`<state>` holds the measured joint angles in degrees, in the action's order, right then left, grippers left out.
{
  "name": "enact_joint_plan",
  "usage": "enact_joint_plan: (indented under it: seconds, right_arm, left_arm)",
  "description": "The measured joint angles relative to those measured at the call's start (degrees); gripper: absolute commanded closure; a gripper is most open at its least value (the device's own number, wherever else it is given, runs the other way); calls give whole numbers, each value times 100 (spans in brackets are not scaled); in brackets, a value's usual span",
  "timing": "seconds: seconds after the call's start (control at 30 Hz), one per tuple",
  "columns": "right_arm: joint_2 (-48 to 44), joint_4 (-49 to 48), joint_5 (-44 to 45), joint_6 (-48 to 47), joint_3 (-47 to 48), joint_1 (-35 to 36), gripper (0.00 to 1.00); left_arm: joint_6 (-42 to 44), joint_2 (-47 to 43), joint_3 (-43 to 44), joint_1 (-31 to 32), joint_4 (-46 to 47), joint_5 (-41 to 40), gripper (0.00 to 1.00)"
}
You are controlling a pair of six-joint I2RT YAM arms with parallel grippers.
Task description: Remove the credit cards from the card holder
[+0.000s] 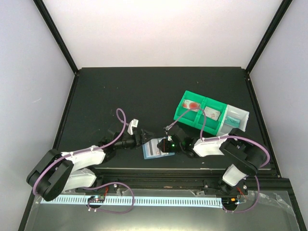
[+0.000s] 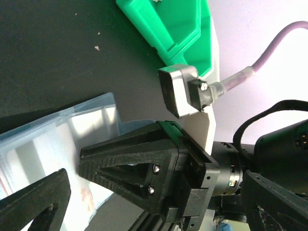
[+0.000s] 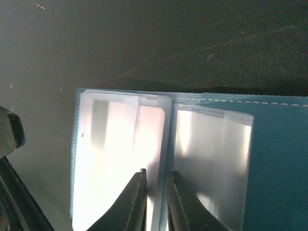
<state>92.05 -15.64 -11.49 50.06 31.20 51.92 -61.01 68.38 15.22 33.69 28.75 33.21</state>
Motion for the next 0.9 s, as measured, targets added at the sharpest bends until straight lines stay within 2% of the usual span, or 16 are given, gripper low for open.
enact_joint_plan:
  seconds: [0.13, 0.27, 0.9]
  right_arm:
    - [48, -17, 2, -11, 0, 0, 96]
    - [79, -160, 0, 37, -57, 0, 98]
    - [251, -540, -105, 297, -87, 0, 99]
  left_arm:
    - [52, 2, -7, 0, -46, 4, 1]
    - [76, -2, -44, 0, -48, 4, 1]
    - [186, 225, -227, 0, -70, -39, 1]
